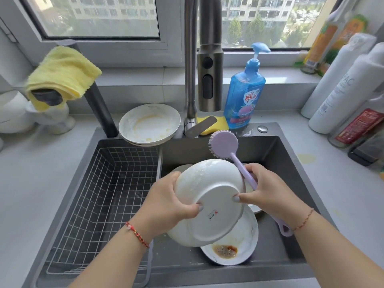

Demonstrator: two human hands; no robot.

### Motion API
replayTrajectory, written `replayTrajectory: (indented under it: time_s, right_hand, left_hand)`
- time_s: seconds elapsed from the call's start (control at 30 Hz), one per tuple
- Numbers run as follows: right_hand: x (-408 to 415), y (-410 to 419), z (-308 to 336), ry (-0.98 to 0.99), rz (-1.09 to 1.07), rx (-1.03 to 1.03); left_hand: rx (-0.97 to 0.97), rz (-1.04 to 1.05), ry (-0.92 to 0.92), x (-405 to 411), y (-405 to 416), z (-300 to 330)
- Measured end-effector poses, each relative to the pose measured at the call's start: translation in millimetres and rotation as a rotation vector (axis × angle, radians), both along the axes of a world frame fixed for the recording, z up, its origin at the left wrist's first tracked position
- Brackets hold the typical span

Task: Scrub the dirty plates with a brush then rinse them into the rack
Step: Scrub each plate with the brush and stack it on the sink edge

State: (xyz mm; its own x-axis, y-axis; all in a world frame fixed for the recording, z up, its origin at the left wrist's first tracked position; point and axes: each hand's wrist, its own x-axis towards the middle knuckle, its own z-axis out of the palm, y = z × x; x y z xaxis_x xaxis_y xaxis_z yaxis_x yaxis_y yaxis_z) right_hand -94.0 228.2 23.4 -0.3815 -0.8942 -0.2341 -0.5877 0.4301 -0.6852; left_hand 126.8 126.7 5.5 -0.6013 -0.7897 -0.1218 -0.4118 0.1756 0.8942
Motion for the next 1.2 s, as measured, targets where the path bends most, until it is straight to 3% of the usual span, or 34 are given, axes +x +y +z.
replayTrajectory:
  time_s: [0.13, 0.43, 0.63, 0.8, 1.03, 1.2]
  right_hand:
    - [1, 7, -2, -0.104, -0.163, -0.137]
    - [30, 26, -7, -0.571, -0.361, -0.123]
    - [57, 20, 36, -0.719, -0.196, -0.174]
    - [84, 29, 44, -0.734, -0.028, -0.084]
    - [37, 26, 28, -0.688, -0.404, -0.048]
    - [39, 25, 27, -0.762, -0.408, -0.031]
  left_hand:
    - [-0.021, 0.112, 0.023, 7, -6, 0]
    - [-0.126, 0.211, -0.009, 7, -9, 0]
    - [-0.119, 0.186, -0.038, -6, -5, -8]
    - [-0.092, 0.249, 0.041, -12, -5, -9]
    - [0.004, 0.272, 0.162, 10, -5, -10]
    - [-0.004, 0.245, 0.148, 14, -7, -11]
